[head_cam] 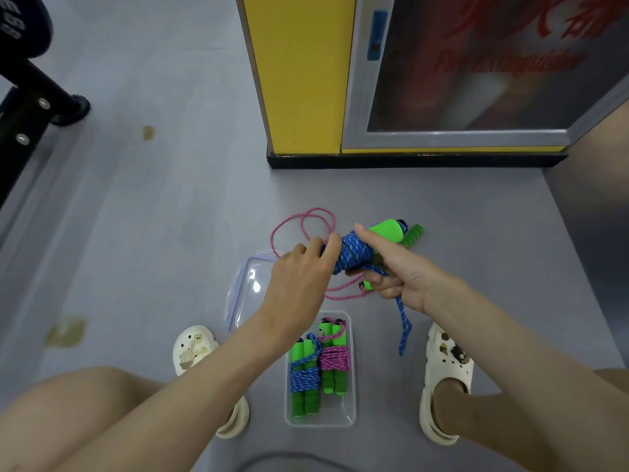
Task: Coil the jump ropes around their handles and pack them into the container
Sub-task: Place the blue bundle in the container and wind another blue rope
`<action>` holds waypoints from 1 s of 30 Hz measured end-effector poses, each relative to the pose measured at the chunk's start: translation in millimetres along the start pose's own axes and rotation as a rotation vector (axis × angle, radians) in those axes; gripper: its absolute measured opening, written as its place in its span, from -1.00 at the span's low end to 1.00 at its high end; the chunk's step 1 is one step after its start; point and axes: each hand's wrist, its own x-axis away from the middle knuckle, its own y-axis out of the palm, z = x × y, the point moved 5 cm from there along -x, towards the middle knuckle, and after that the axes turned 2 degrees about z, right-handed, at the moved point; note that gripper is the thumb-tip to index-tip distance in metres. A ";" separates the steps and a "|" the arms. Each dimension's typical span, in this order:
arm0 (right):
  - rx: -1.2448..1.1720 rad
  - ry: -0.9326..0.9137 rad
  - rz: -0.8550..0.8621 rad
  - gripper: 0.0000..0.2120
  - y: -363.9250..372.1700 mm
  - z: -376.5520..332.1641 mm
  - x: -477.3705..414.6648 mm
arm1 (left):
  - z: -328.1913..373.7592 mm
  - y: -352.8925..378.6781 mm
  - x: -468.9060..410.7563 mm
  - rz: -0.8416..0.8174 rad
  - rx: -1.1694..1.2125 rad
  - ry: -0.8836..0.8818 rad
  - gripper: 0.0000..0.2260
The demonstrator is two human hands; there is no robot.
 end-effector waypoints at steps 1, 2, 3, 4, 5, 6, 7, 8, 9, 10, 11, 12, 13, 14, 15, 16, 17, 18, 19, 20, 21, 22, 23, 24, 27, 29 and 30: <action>0.016 -0.017 0.027 -0.50 -1.8 -1.3 -0.4 | 0.0 3.1 1.4 -0.007 0.025 -0.001 -0.34; 0.022 -0.036 0.051 -0.56 -4.2 -3.1 -1.6 | 0.1 6.3 2.3 -0.022 0.069 -0.007 -0.36; 0.019 -0.051 0.072 -0.60 -7.6 -4.6 -2.7 | 0.5 9.1 2.3 -0.063 0.139 -0.026 -0.38; 0.015 -0.061 0.086 -0.64 -10.6 -5.8 -4.0 | -0.4 10.8 0.8 -0.125 0.242 -0.070 -0.41; 0.014 -0.067 0.091 -0.67 -13.0 -6.8 -4.5 | -2.0 13.9 0.1 -0.222 0.372 -0.137 -0.43; 0.018 -0.071 0.087 -0.69 -14.7 -7.2 -5.0 | -3.4 18.5 0.1 -0.326 0.508 -0.209 -0.45; 0.030 -0.073 0.079 -0.71 -15.7 -6.6 -5.8 | -4.9 20.8 0.0 -0.402 0.647 -0.289 -0.47; 0.055 -0.071 0.070 -0.72 -15.6 -5.5 -6.4 | -6.5 22.1 -0.4 -0.466 0.801 -0.385 -0.50; 0.086 -0.069 0.059 -0.72 -14.6 -3.9 -6.4 | -8.7 24.1 -0.1 -0.527 0.953 -0.495 -0.54; 0.104 -0.070 0.042 -0.72 -12.7 -2.4 -6.6 | -10.7 26.2 1.4 -0.592 1.077 -0.603 -0.57; 0.101 -0.076 0.019 -0.73 -10.7 -1.4 -6.1 | -12.7 27.4 3.3 -0.657 1.159 -0.697 -0.58; 0.086 -0.087 -0.007 -0.73 -8.8 -1.1 -5.3 | -13.6 27.8 5.6 -0.711 1.220 -0.772 -0.56; 0.072 -0.099 -0.037 -0.73 -7.4 -2.2 -4.2 | -13.8 28.0 8.2 -0.751 1.280 -0.833 -0.51; 0.065 -0.107 -0.071 -0.73 -6.4 -3.6 -2.5 | -13.6 28.4 10.6 -0.781 1.343 -0.881 -0.45; 0.062 -0.110 -0.107 -0.73 -5.2 -5.2 -1.3 | -13.4 28.7 12.6 -0.809 1.403 -0.915 -0.39; 0.063 -0.109 -0.139 -0.72 -4.2 -6.1 -0.3 | -12.9 28.5 13.5 -0.834 1.453 -0.934 -0.36; 0.068 -0.107 -0.163 -0.71 -3.7 -6.2 0.8 | -13.2 27.4 13.6 -0.852 1.478 -0.940 -0.34; 0.076 -0.110 -0.177 -0.69 -3.4 -5.5 1.0 | -14.5 26.3 12.8 -0.856 1.475 -0.941 -0.33; 0.090 -0.116 -0.182 -0.67 -3.6 -4.3 0.8 | -17.2 25.7 11.4 -0.844 1.444 -0.936 -0.34; 0.106 -0.123 -0.178 -0.66 -4.0 -2.8 0.3 | -20.0 25.1 9.3 -0.824 1.393 -0.921 -0.36; 0.126 -0.127 -0.169 -0.65 -4.7 -0.9 -0.3 | -22.3 24.6 7.5 -0.800 1.341 -0.895 -0.42; 0.143 -0.128 -0.157 -0.64 -5.4 0.8 -1.2 | -23.5 24.1 5.9 -0.774 1.295 -0.868 -0.49; 0.159 -0.126 -0.140 -0.63 -6.7 2.4 -2.2 | -24.3 23.6 5.0 -0.744 1.255 -0.846 -0.55; 0.170 -0.121 -0.120 -0.62 -7.8 4.1 -3.5 | -24.4 23.1 3.8 -0.710 1.215 -0.824 -0.59; 0.190 -0.090 -0.050 -0.61 -10.5 8.6 -7.8 | -26.5 20.9 -0.9 -0.608 0.972 -0.710 -0.57; 0.202 -0.070 -0.014 -0.60 -11.2 10.2 -9.5 | -27.1 19.7 -3.1 -0.570 0.817 -0.636 -0.49; 0.212 -0.061 0.002 -0.60 -11.5 10.5 -10.2 | -27.1 19.3 -3.7 -0.553 0.767 -0.614 -0.46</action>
